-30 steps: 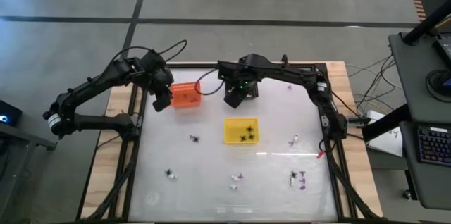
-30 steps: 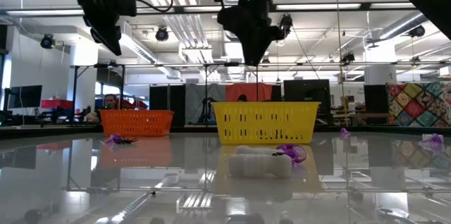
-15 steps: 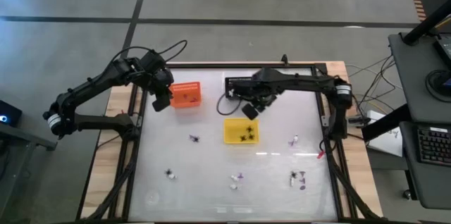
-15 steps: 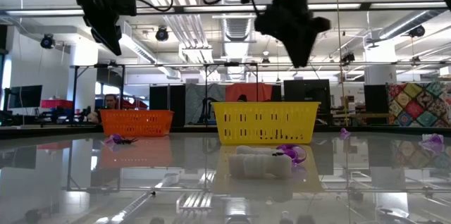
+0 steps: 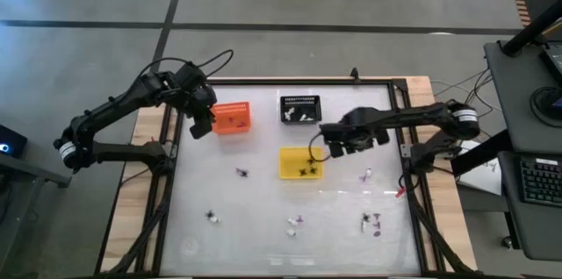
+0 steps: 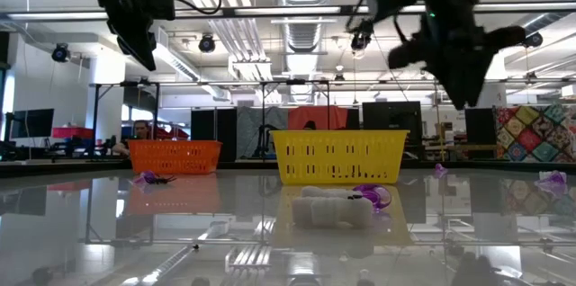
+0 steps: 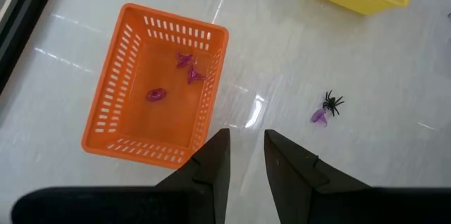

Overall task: Sort Halloween decoration
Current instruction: Put the white skeleton toy into the black bin

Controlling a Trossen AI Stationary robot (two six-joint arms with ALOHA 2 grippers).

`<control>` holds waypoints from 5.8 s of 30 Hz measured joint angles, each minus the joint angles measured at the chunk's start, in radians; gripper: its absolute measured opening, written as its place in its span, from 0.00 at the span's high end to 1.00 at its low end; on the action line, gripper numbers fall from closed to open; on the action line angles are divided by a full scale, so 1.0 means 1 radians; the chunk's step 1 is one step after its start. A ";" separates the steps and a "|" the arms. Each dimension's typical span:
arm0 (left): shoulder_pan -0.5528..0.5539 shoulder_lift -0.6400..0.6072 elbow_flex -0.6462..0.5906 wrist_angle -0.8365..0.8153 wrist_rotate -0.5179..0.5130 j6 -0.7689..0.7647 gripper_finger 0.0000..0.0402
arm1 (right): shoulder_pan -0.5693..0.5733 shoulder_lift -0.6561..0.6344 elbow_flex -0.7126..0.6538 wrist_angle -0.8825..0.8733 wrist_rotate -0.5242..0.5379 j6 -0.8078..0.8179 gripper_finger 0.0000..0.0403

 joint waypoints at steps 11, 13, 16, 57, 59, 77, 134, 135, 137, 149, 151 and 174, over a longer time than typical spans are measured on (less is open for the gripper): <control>0.000 0.002 0.000 0.001 0.000 0.018 0.82 | 0.040 -0.182 -0.313 0.200 -0.101 0.221 0.80; 0.000 0.002 0.000 0.001 0.000 0.018 0.82 | 0.049 -0.198 -0.349 0.225 -0.114 0.252 0.80; 0.000 0.002 0.000 0.002 0.000 0.018 0.82 | 0.063 -0.207 -0.391 0.290 -0.133 0.264 0.80; 0.000 0.004 0.000 0.022 0.000 0.025 0.82 | 0.100 -0.207 -0.558 0.511 -0.179 0.340 0.96; 0.000 0.004 0.000 0.022 0.000 0.025 0.82 | 0.100 -0.215 -0.527 0.531 -0.166 0.341 0.96; 0.000 0.003 0.000 -0.051 -0.001 0.025 0.82 | -0.218 -0.216 -0.326 0.908 0.116 -0.086 0.97; -0.226 0.009 -0.117 -0.052 0.106 -0.226 0.82 | -0.392 0.146 0.339 0.271 0.072 -0.677 0.59; -0.257 0.013 -0.125 -0.020 0.106 -0.242 0.82 | -0.392 0.138 0.339 0.266 0.073 -0.691 0.59; -0.325 0.022 -0.135 0.037 0.106 -0.271 0.82 | -0.392 0.122 0.339 0.253 0.074 -0.708 0.59; -0.682 0.124 -0.130 0.325 0.001 -0.496 0.82 | -0.385 0.006 0.338 0.156 0.074 -0.712 0.59; -0.710 0.157 -0.130 0.381 0.000 -0.500 0.82 | -0.385 -0.012 0.338 0.156 0.075 -0.712 0.59; -0.808 0.677 0.247 0.487 -0.020 -0.475 0.77 | -0.299 -0.118 0.336 0.066 0.066 -0.734 0.59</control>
